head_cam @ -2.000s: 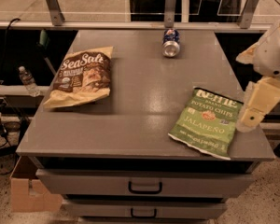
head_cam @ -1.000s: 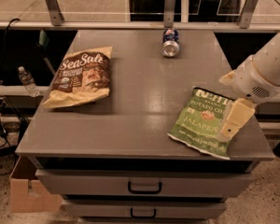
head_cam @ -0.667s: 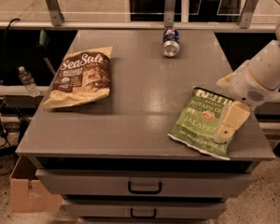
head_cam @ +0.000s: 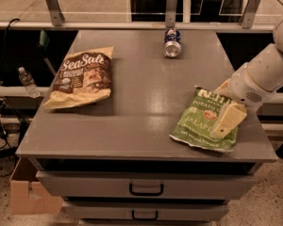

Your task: Pick green jalapeno chip bag

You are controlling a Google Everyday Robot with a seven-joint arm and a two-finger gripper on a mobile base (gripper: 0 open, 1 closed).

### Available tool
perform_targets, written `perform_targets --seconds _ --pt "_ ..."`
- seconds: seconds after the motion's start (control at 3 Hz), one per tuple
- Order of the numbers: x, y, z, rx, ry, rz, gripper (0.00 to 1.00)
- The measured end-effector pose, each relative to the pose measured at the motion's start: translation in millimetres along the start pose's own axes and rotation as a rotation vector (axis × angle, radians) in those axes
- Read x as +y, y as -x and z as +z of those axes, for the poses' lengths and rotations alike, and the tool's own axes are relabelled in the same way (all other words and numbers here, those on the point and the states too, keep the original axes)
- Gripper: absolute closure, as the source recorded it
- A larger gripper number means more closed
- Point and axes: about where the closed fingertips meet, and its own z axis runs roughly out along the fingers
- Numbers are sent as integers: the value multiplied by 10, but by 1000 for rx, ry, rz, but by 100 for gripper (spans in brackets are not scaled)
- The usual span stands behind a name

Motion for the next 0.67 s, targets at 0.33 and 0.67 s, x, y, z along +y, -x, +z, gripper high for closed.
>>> perform_targets --seconds 0.33,0.67 --pt "-7 15 -27 -1 1 0 63" --pt "-16 49 -110 -1 1 0 87"
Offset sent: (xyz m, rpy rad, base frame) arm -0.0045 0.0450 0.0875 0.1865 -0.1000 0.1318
